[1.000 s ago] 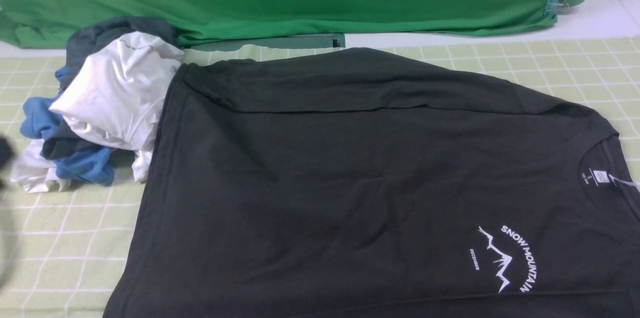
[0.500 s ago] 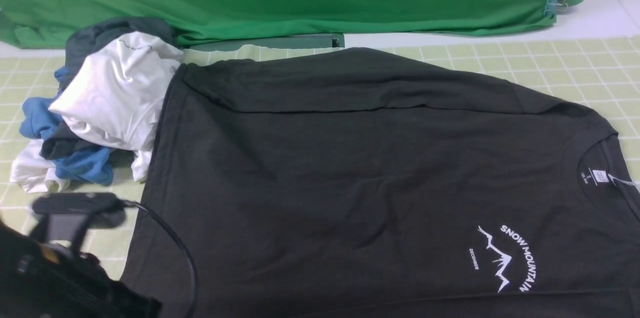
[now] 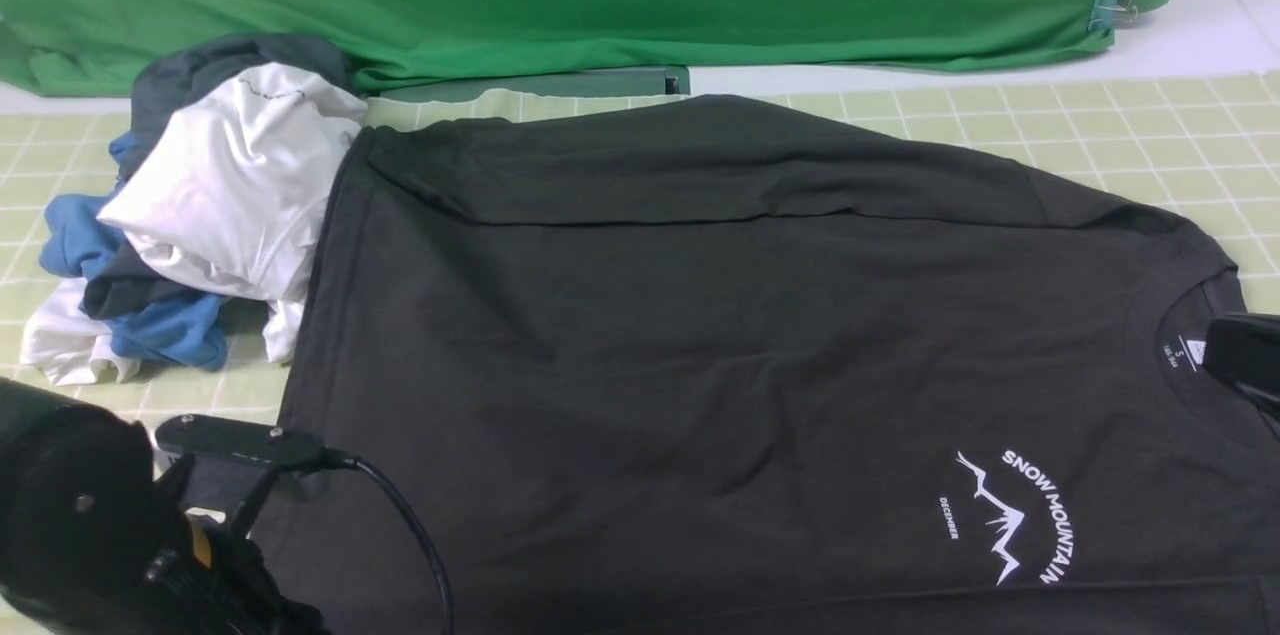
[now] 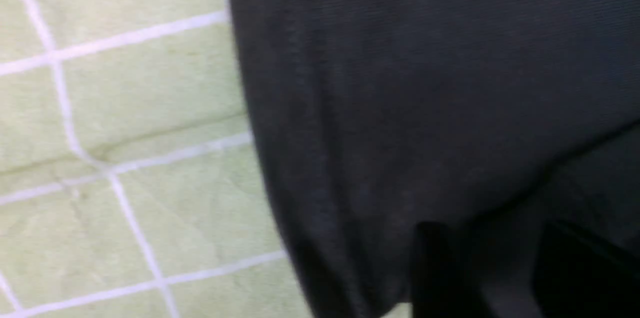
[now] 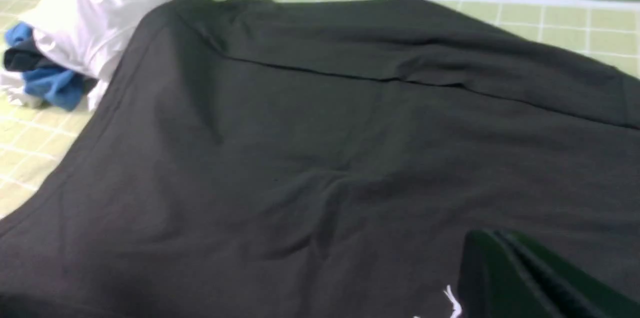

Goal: Fold a long-sleeved shirt over a green coffee tablecloth.
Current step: 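Grasp the left edge of the dark T-shirt lying flat on the table, then fold the left side of the black T-shirt inward over its body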

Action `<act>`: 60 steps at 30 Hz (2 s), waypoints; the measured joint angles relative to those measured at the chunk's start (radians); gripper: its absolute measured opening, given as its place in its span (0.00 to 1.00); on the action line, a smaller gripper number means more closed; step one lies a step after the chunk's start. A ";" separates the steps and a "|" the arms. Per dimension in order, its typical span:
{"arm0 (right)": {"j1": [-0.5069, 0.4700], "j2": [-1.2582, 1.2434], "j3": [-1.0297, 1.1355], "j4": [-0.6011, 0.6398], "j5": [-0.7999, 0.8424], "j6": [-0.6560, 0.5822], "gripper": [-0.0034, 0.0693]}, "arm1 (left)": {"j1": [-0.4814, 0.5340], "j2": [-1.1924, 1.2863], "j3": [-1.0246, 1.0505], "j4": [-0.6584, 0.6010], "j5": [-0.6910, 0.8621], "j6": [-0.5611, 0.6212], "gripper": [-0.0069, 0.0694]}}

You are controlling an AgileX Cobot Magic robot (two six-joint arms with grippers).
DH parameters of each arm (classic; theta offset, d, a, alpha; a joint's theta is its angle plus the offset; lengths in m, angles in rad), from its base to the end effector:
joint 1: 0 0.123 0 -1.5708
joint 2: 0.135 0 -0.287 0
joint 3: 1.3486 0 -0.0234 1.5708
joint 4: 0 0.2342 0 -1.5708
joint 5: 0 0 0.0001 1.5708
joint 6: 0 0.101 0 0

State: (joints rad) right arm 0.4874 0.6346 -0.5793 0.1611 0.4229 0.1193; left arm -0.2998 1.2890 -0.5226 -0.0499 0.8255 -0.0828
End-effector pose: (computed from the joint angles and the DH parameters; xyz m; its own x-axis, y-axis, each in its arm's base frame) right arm 0.1034 0.0623 0.3155 -0.4582 0.0544 -0.8872 -0.4152 0.8694 0.2678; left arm 0.1533 -0.0513 0.1773 -0.9814 0.1816 -0.0620 0.1845 0.9818 -0.0441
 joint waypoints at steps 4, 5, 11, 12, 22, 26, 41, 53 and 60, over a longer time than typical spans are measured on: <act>0.001 0.000 -0.001 0.001 -0.028 -0.001 0.05 | 0.000 0.060 0.000 0.017 0.000 -0.003 0.74; 0.001 0.000 -0.001 0.001 -0.034 -0.003 0.05 | 0.000 0.082 0.000 0.018 0.000 -0.003 0.78; 0.001 0.000 -0.001 0.001 -0.041 -0.017 0.05 | 0.000 0.103 -0.002 0.012 0.000 -0.002 0.76; 0.001 0.000 -0.001 0.001 -0.041 -0.017 0.05 | 0.000 0.103 -0.002 0.009 0.000 0.000 0.76; 0.001 0.000 -0.001 0.001 -0.044 -0.020 0.06 | 0.000 0.108 -0.002 -0.084 -0.003 0.064 0.27; 0.001 0.000 -0.001 0.001 -0.044 -0.020 0.06 | 0.000 0.109 -0.016 -0.087 0.041 0.083 0.12; 0.001 0.000 -0.001 0.001 -0.054 -0.020 0.07 | 0.000 -0.062 -0.327 -0.063 0.227 0.123 0.11; 0.001 0.000 -0.001 0.001 -0.066 -0.020 0.08 | 0.000 0.082 -0.692 0.146 0.167 0.093 0.11; 0.001 0.000 -0.001 0.002 -0.066 -0.020 0.09 | 0.000 0.291 -0.839 0.311 0.151 0.033 0.11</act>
State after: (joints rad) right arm 0.4880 0.6346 -0.5801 0.1630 0.3567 0.0993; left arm -0.2998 1.5803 -1.3614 0.2614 0.9763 -0.0503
